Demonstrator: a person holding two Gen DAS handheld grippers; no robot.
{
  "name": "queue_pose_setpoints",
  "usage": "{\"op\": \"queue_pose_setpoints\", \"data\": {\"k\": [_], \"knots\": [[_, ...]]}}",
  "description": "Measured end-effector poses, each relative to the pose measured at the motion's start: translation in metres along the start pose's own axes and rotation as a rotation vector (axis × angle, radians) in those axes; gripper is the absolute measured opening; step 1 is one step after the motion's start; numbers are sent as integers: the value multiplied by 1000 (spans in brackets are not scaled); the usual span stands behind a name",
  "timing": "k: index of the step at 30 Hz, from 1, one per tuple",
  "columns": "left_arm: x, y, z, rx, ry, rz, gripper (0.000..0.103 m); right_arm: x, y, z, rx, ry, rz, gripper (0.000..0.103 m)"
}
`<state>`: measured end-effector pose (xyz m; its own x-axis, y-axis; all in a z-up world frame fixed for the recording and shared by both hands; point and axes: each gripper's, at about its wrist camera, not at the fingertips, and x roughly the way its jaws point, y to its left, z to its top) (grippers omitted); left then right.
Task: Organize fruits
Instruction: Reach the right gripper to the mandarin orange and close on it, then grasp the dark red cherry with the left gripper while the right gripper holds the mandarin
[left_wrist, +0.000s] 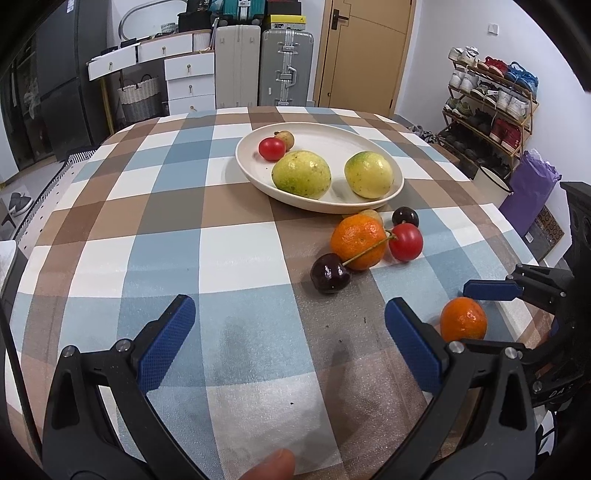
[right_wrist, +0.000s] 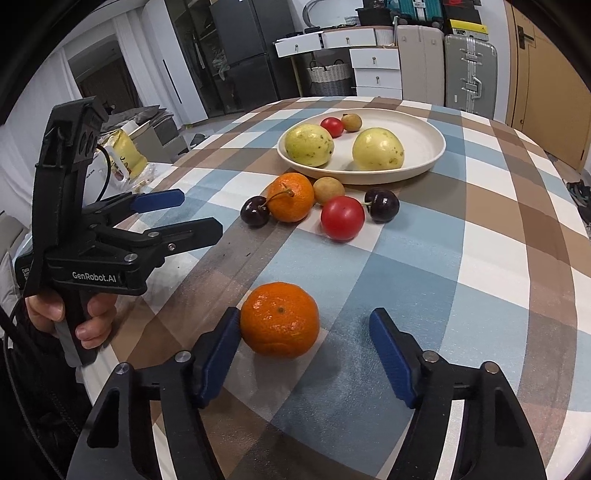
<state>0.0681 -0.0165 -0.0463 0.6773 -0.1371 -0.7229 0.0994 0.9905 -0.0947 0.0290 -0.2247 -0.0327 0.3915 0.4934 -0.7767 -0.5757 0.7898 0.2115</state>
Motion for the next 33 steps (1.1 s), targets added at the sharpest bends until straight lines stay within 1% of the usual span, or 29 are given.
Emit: {"op": "queue_pose_setpoints", "data": {"k": [5,7,9,12,18,22,29,31,33], "knots": [[1,0,-1,-1,1,1,102,-1,2,-1,-10,-2,26,59],[1,0,-1,-1,2,1,102,-1,3,-1,-13,-5,45,52],[1,0,-2,-5,3,0,102,-2,3,-1,-14,-11,54,47],[3,1,-3,-7,6,-2,102,-3,4,-1,-17,-16,59,43],[6,2,-4,-14,10,-1,102,-10,2,0,-18,-50,58,42],[9,1,1,-13,9,-3,102,-17,-6,3,7,-76,43,42],[21,-6,12,27,29,10,102,-24,-19,10,36,-99,17,42],[25,-4,14,21,36,-6,98,-25,-21,11,36,-100,13,42],[30,-1,16,5,53,-24,91,-25,-22,12,36,-100,9,42]]}}
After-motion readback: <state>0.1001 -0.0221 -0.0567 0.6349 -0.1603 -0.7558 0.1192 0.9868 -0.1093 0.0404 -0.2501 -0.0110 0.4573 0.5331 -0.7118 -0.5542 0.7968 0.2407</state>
